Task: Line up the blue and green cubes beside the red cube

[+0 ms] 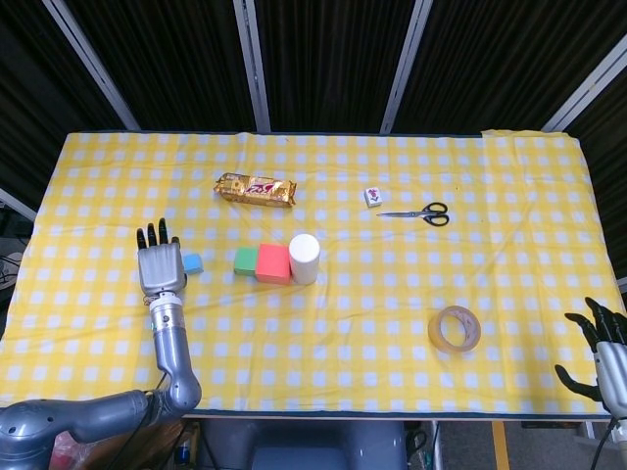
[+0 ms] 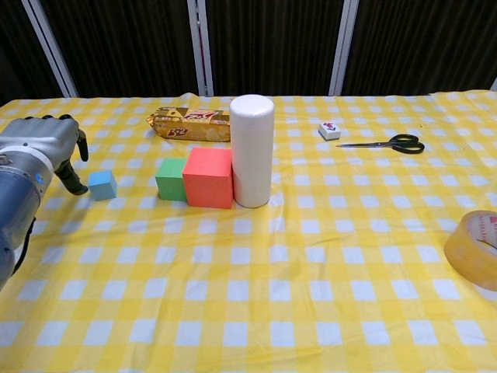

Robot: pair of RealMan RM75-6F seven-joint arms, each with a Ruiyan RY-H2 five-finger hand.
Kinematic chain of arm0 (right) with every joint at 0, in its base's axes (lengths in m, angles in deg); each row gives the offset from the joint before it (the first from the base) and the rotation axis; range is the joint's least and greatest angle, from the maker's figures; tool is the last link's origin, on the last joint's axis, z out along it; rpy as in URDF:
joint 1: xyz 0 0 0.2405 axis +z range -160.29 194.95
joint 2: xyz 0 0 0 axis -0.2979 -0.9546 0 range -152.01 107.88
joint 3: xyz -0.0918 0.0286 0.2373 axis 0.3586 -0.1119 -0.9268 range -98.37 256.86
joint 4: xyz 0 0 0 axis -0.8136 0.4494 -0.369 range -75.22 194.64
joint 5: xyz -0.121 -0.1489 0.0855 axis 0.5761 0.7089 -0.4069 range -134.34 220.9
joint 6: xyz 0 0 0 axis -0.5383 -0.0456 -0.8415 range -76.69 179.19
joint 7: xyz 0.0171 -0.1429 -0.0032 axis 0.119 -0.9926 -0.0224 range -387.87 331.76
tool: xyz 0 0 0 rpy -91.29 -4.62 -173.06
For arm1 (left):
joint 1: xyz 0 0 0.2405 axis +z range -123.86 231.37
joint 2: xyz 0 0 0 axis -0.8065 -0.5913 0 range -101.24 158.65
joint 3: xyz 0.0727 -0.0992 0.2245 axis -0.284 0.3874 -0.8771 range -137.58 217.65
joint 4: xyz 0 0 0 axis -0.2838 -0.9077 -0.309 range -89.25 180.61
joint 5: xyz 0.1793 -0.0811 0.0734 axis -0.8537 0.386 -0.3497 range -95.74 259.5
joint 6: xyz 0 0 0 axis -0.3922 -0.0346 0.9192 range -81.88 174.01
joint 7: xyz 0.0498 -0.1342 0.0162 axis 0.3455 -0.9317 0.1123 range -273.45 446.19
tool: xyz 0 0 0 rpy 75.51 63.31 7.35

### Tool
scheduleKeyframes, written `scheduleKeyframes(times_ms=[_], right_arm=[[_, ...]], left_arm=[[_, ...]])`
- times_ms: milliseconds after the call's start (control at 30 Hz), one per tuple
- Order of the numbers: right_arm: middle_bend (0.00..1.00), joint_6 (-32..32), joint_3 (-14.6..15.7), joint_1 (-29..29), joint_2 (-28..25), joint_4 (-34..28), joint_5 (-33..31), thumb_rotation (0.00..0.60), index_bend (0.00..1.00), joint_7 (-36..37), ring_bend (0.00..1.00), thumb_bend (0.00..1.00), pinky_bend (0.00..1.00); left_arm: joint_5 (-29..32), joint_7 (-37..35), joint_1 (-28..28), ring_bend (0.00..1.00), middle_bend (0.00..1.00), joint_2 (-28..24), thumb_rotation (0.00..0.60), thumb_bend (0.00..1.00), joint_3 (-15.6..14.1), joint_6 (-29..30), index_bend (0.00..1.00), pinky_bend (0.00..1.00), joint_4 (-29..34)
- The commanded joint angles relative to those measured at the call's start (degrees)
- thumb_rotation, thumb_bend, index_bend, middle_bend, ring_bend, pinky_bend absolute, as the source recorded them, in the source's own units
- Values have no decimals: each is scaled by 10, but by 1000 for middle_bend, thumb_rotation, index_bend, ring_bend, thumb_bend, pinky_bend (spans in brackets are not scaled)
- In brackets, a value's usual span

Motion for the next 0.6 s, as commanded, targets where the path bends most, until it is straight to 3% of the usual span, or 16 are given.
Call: scheduleKeyframes(times_ms=[33,600], right_arm=[[0,0,0,0,0,1,0,600,211,0,0,317,0],[0,-1,0,1,-2,2,-3,600,211,4,0,317,0]], left_arm=[[-3,-2,0,0,0,5,600,276,2,-6,360,0,-10],[-21,-8,-12,0,5,53,600,276,13,-31,368,0,-73]])
